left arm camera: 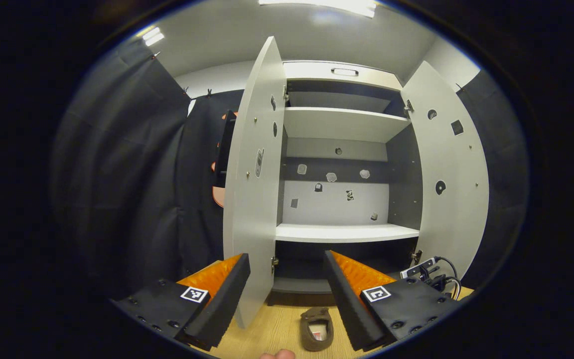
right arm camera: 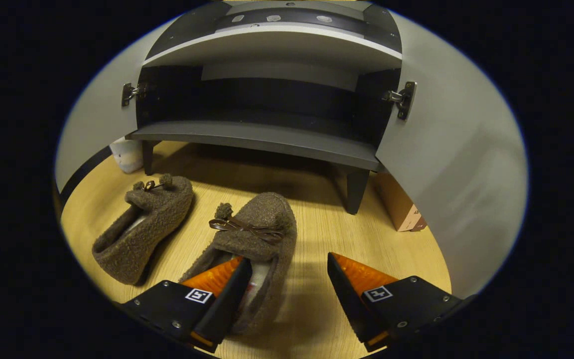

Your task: Grab one shoe with the right hand and put it into the shoe cabinet, grab the other shoe with the left hand and put it into the shoe cabinet; then close the right door with the right hand and the left door with the left hand.

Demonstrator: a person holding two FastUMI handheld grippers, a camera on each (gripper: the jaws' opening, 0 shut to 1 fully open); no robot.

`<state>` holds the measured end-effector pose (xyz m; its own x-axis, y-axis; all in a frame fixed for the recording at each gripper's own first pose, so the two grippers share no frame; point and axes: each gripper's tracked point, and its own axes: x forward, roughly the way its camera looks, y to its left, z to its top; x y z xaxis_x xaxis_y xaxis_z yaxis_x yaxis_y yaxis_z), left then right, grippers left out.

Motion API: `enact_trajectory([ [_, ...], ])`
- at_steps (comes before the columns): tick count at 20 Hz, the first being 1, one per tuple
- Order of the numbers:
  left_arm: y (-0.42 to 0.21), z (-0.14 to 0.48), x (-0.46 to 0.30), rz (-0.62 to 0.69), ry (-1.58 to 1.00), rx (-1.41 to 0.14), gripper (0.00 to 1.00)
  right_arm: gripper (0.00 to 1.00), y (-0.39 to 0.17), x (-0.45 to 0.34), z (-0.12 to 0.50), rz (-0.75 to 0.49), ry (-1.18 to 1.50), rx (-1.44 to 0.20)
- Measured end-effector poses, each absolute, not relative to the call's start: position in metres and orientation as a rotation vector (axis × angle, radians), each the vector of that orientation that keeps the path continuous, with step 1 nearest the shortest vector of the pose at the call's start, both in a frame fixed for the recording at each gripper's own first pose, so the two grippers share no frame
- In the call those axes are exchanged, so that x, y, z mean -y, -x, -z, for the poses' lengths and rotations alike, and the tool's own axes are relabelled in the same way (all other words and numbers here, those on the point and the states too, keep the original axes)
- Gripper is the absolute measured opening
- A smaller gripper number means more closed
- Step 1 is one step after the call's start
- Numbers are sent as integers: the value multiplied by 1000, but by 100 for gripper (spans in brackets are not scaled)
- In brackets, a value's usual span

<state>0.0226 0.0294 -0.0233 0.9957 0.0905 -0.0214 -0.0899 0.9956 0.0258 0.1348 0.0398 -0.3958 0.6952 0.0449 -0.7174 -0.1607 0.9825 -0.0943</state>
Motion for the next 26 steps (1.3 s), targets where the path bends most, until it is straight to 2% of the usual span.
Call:
enact_trajectory([
  [3,-22,24,-30,-96,-20,-28,96,93,-144,-39,409,-112,115,-819],
  [6,-20,27,-31,-99,-29,-38,99,86,-152,-27,422,-72,55,-857],
  [7,-19,26,-32,-101,-34,-35,96,85,-155,-28,424,-76,25,-855],
  [9,-21,25,-34,-108,-39,-32,96,77,-154,-33,424,-106,29,-846],
  [11,-22,28,-32,-105,-36,-40,96,67,-153,-40,423,-127,42,-833],
  [13,-22,27,-30,-100,-36,-42,96,52,-152,-46,424,-131,33,-839],
  [14,-22,28,-29,-98,-38,-41,96,40,-152,-48,424,-126,29,-842],
  [16,-22,28,-28,-95,-43,-41,96,29,-153,-49,423,-128,38,-835],
  [17,-22,28,-27,-93,-43,-41,96,27,-153,-47,423,-127,50,-829],
  [20,-21,28,-28,-98,-50,-40,96,5,-147,-47,420,-133,68,-830],
  [26,-21,28,-25,-85,-52,-33,96,4,-130,-42,386,-144,129,-740],
])
